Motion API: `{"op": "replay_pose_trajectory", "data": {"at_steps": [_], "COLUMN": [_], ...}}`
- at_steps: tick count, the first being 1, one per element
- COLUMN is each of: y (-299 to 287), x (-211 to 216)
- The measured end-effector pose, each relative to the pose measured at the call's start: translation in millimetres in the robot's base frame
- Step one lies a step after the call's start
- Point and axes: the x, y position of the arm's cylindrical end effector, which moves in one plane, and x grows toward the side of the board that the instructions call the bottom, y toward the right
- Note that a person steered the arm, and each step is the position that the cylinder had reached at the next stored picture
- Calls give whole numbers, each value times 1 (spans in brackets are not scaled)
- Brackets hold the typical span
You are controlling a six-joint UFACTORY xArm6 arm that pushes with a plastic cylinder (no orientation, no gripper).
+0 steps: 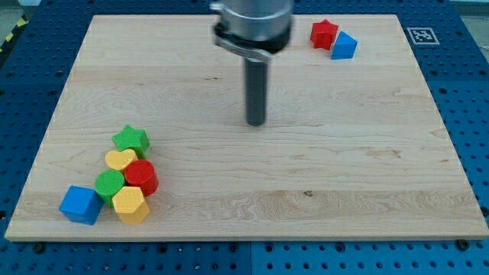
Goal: Point your arm at red star
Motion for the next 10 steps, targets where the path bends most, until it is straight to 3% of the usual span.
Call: {"op": "replay_pose_trajectory", "data": {"at_steps": [3, 4, 6, 8, 10], "y": [2, 9, 29, 36, 81], "x": [0, -27, -164, -195, -197]}}
